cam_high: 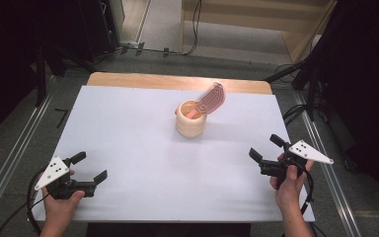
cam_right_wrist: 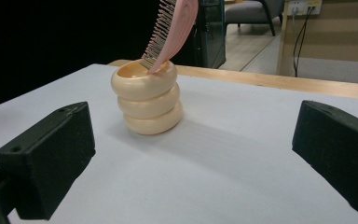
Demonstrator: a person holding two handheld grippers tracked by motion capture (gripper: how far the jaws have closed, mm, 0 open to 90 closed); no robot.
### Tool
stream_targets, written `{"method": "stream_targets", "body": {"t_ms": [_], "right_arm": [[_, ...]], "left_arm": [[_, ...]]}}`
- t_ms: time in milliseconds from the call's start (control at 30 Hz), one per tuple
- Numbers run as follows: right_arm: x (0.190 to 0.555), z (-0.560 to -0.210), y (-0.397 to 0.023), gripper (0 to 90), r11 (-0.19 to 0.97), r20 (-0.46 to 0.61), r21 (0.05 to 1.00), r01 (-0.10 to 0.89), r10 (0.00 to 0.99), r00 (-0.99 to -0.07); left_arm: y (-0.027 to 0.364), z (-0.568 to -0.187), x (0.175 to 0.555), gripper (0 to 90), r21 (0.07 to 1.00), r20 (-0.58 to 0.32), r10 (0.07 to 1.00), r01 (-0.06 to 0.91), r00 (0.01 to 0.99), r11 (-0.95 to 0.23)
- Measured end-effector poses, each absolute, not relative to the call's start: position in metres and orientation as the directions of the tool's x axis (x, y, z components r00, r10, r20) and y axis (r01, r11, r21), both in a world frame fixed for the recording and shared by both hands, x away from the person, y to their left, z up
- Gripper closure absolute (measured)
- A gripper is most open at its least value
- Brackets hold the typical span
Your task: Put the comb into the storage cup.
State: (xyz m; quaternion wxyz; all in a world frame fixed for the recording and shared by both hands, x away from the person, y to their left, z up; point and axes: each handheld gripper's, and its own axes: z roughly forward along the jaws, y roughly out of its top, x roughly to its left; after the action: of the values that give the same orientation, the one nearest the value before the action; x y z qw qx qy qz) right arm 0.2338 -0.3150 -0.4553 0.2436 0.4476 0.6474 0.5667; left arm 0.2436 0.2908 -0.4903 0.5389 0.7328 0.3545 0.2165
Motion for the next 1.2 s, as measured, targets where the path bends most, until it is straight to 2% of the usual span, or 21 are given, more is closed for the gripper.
{"method": "stream_targets", "body": {"t_ms": [1200], "right_arm": [[0.193, -0.498, -0.358, 0.0, -0.053, 0.196, 0.945, 0.323, 0.882, -0.429]], "left_arm": [[0.292, -0.490, 0.244, 0.0, 0.945, -0.070, 0.752, 0.286, 0.655, -0.161]]}}
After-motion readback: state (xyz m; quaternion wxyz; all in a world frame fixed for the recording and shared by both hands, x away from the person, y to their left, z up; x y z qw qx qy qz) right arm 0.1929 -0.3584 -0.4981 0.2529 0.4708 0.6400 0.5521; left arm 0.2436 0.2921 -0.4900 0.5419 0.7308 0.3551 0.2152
